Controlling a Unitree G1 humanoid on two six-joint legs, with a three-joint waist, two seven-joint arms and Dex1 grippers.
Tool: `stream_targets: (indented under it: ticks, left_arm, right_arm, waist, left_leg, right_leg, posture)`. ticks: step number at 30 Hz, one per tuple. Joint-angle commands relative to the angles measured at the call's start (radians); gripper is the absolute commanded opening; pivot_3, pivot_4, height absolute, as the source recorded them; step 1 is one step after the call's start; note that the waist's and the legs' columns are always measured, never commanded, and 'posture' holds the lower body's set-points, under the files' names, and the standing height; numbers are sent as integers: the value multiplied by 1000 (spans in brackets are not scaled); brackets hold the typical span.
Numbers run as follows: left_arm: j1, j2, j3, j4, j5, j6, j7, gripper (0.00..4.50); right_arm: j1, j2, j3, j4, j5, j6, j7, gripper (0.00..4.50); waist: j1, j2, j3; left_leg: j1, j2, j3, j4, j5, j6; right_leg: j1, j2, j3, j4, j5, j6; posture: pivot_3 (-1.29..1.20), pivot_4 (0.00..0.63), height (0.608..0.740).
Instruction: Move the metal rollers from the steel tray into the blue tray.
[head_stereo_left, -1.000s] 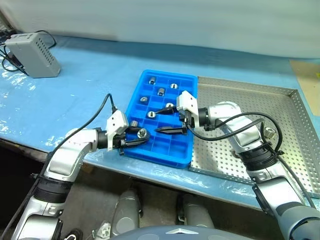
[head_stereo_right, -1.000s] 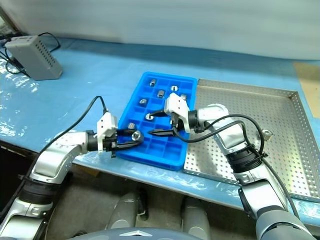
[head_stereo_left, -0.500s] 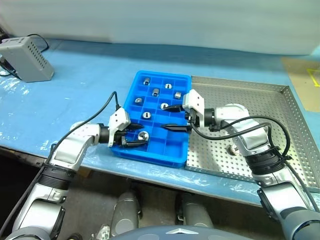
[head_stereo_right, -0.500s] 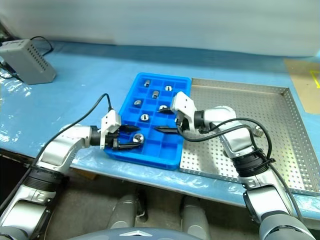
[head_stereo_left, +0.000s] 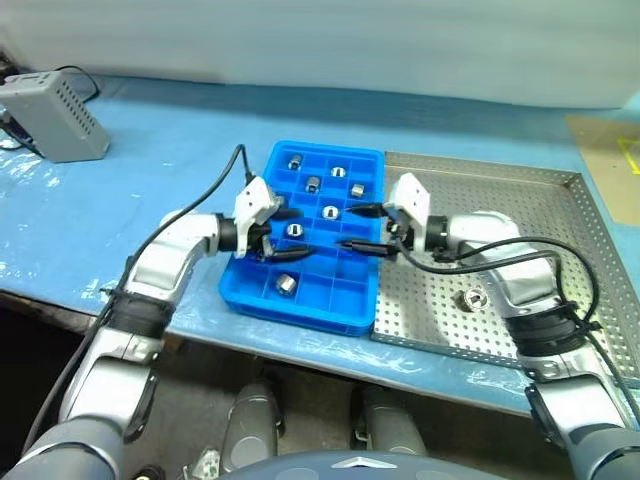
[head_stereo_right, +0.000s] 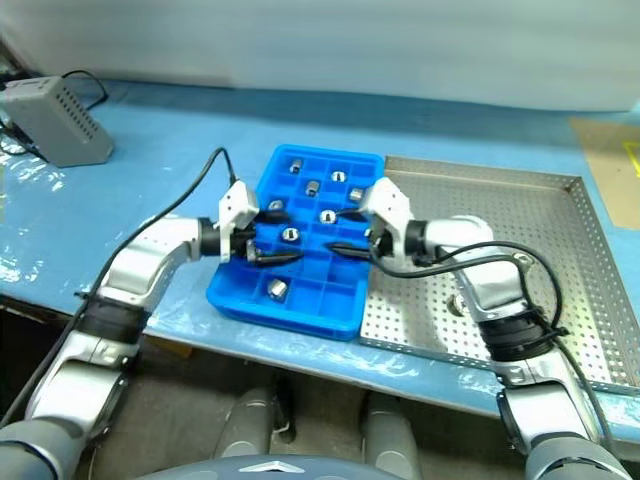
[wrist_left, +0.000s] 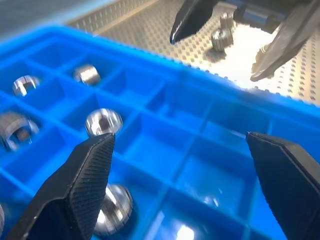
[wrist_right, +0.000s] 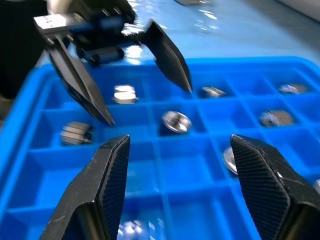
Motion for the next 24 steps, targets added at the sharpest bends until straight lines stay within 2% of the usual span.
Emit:
stream_targets:
  ticks: [1,7,11,15,18,24]
  left_arm:
    - [-105,-29,-37,73,26,-67,-55,4462]
    - [-223,-120,-53,214,25,-117,-121,4462]
    - [-213,-126,-73,148,-37,-40,-255,4462]
    - [-186,-121,-119,140,0,-50,-294,4462]
    - [-179,-129,-124,156,13,-59,-290,4462]
    - [-172,-149,-115,157,16,-53,-267,4462]
  right_arm:
    - [44,-48,-95,-55,15,3,-32,3302]
    - [192,-132,-230,-135,25,40,-81,3302]
    - [350,-170,-317,-228,51,85,-97,3302]
    - [528,-187,-350,-263,43,77,-92,3302]
    - [533,-196,-334,-218,-23,28,-139,3302]
    - [519,-185,-288,-111,-57,-6,-142,3302]
  waist:
    - [-5,0,0]
    - [-31,0,0]
    - [-56,0,0]
    - [-65,0,0]
    - [-87,0,0]
    - [-109,0,0]
  left_leg:
    - [0,0,0,0,0,0]
    - [-2,0,0,1,1,5]
    - [-3,0,0,1,0,7]
    - [-3,1,1,1,-1,8]
    - [-3,0,1,4,-3,5]
    - [-1,0,0,9,-4,6]
  right_leg:
    - [0,0,0,0,0,0]
    - [-1,0,0,-2,0,0]
    - [-1,1,0,-4,0,0]
    - [-1,1,-1,-5,0,0]
    - [0,1,-1,-5,0,0]
    - [5,1,-1,-5,0,1]
  posture:
    - [-318,150,740]
    - [-418,150,740]
    - [-467,150,740]
    - [-491,150,740]
    - [-508,150,740]
    - [-494,150,740]
